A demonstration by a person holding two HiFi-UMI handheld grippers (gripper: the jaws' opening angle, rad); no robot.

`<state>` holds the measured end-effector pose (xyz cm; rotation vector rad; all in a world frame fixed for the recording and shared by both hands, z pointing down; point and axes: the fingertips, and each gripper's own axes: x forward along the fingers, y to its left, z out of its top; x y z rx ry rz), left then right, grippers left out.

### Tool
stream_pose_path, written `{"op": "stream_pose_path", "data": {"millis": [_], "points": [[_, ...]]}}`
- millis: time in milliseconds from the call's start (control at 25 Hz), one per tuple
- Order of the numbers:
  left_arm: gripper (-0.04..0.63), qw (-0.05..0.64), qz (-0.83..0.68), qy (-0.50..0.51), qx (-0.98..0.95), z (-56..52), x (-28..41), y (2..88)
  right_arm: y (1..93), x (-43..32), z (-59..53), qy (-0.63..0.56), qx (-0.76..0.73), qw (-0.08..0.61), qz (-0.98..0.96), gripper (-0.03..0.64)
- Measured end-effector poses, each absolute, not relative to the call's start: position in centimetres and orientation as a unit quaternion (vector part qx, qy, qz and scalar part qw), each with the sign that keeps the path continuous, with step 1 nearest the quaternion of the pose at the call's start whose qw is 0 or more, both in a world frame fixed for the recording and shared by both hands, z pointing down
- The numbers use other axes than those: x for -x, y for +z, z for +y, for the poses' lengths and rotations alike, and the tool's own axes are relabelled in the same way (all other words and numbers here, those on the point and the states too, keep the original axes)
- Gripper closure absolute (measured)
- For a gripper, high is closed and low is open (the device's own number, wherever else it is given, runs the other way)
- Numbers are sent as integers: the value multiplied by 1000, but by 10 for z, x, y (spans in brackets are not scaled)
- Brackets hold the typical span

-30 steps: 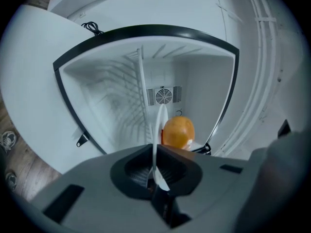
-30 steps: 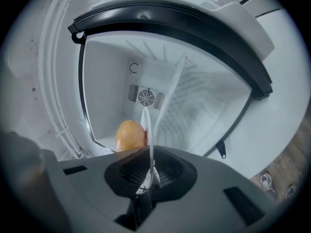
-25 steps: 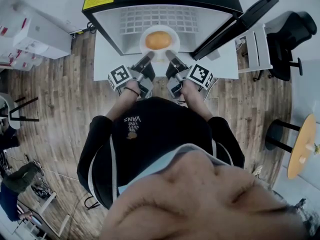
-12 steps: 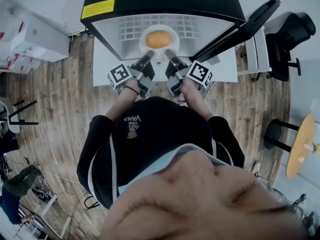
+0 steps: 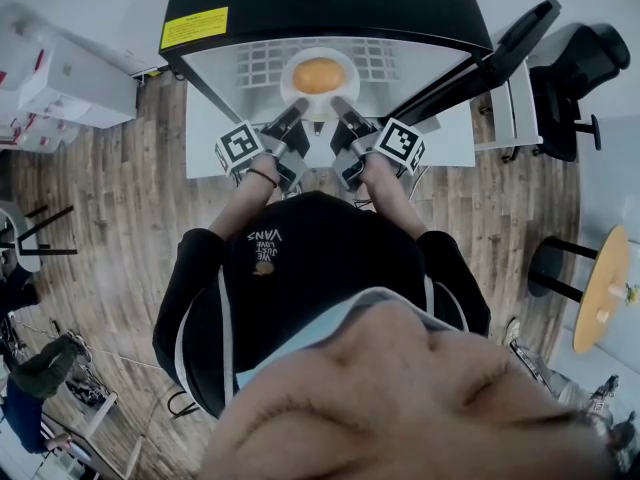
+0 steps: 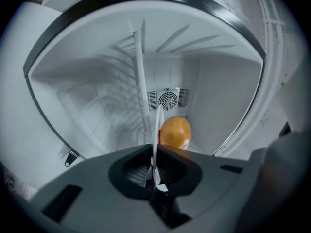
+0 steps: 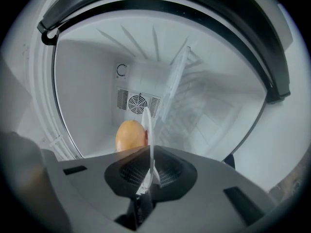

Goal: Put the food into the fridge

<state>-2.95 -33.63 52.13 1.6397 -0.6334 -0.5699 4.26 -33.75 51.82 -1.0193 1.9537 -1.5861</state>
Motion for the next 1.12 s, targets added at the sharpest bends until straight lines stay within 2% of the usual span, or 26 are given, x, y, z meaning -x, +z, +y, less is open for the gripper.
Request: {"op": "stream_pose_path", "data": {"millis": [880,1120], "points": [[565,607,-254,-253,-709,-346,30,519,520,-41,-351,-586,363,245,681,588],[528,603,-236,-258,-718,-346,27,509,517,-45,-354,-585,370,250,677,588]]}}
